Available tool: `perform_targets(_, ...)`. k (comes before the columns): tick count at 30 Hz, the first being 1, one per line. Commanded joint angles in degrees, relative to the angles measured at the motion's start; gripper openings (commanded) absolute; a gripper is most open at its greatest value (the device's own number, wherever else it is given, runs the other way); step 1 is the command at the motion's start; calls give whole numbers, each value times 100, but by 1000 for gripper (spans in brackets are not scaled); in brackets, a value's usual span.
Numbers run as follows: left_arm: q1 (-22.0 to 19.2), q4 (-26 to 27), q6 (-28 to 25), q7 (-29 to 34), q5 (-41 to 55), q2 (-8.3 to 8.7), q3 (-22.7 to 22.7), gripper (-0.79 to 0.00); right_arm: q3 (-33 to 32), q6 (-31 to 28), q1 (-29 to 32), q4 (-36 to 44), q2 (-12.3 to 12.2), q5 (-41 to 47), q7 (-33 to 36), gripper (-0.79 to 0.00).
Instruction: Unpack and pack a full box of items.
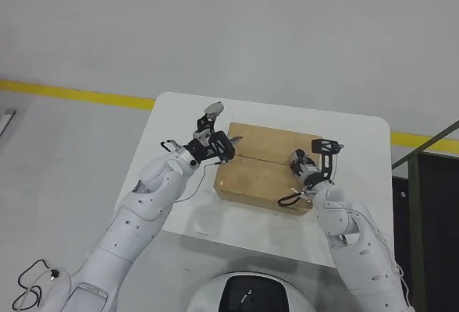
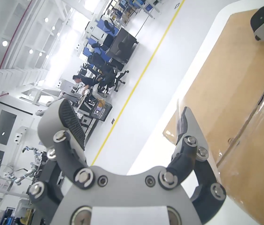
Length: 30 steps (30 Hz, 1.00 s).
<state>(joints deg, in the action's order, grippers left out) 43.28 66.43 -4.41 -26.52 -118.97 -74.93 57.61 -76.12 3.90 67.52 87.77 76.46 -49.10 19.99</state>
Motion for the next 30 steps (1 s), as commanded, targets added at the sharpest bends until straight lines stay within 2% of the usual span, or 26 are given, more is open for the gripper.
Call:
perform_targets(1, -19, 81, -11, -61, 16, -12, -24, 0, -10, 14, 10, 14, -2, 2, 14, -785)
perform_targets(11, -193, 56, 17, -214, 50, -111, -240, 0, -59, 24, 47, 82, -19, -58, 38, -785)
perform_targets(20, -318, -123, 25, -299, 87, -227, -497, 0, -348, 131, 256, 509, -80, -248, 106, -785)
perform_targets(30, -373, -279, 135, -142, -42, -216, -327, 0, -679, 112, 374, 980, -151, -515, 196, -785)
